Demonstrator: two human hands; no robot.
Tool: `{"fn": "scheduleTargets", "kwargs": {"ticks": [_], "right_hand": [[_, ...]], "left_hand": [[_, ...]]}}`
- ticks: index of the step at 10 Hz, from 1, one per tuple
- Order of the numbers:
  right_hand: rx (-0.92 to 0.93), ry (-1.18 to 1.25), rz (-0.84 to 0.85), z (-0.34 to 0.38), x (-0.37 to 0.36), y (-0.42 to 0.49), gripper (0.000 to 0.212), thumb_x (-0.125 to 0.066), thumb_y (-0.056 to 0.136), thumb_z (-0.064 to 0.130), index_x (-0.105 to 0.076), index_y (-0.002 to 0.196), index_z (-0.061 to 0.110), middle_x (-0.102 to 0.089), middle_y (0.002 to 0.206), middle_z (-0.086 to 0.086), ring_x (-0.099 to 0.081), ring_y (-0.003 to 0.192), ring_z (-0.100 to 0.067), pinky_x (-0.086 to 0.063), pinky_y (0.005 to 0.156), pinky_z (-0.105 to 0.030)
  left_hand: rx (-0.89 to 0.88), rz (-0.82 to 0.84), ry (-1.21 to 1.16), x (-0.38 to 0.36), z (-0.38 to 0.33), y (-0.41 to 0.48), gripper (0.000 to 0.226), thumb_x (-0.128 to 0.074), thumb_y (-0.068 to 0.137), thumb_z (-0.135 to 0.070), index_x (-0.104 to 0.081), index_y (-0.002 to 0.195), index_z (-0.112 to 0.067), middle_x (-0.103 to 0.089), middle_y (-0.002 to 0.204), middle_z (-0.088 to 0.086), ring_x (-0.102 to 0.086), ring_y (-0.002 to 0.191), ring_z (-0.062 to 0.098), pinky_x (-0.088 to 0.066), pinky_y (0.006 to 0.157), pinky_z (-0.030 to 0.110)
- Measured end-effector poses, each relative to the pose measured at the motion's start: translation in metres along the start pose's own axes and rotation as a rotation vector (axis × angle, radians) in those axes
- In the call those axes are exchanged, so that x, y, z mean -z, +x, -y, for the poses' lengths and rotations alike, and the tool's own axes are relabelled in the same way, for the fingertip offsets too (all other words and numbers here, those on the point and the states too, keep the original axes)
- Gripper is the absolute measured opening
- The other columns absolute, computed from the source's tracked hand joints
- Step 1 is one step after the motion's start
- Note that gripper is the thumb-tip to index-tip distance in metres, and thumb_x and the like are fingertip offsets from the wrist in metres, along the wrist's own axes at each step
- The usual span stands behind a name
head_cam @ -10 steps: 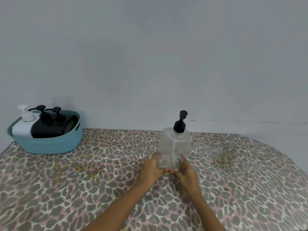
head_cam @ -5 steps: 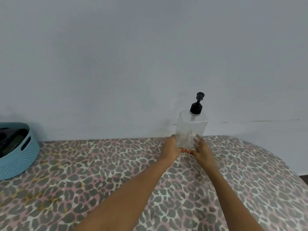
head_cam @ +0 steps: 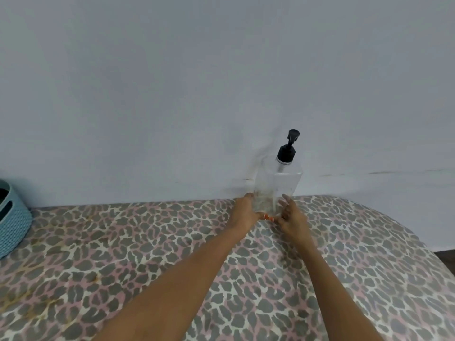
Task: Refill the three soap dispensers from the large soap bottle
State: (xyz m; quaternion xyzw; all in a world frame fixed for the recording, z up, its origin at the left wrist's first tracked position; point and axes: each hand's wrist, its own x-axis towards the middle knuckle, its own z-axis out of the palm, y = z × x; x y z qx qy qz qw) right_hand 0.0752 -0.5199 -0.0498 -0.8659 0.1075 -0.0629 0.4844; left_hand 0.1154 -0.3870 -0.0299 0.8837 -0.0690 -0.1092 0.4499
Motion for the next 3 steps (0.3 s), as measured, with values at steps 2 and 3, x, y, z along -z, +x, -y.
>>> {"fn": "scheduleTargets", "kwargs": {"ticks": [2, 3], "right_hand": [[-0.048, -0.003, -0.146, 0.012, 0.004, -0.025, 0.056, -0.060, 0.086, 0.003, -0.037, 0.137, 0.009, -0.055, 0.123, -0.004, -0.054, 0.109, -0.018, -0.045, 0.084, -0.015], [-0.039, -0.120, -0.347, 0.008, 0.002, -0.041, 0.041, -0.060, 0.088, 0.012, -0.048, 0.126, 0.004, -0.055, 0.125, -0.014, -0.054, 0.111, -0.029, -0.044, 0.091, -0.037]], "left_hand": [[0.006, 0.015, 0.026, 0.017, 0.002, -0.021, 0.074, -0.063, 0.085, -0.018, -0.019, 0.144, -0.011, -0.036, 0.145, 0.013, -0.037, 0.133, 0.026, -0.034, 0.108, 0.035], [-0.063, -0.029, 0.081, 0.027, 0.007, -0.038, 0.070, -0.058, 0.088, -0.020, -0.018, 0.145, -0.014, -0.035, 0.146, 0.010, -0.036, 0.133, 0.024, -0.033, 0.106, 0.034]]}}
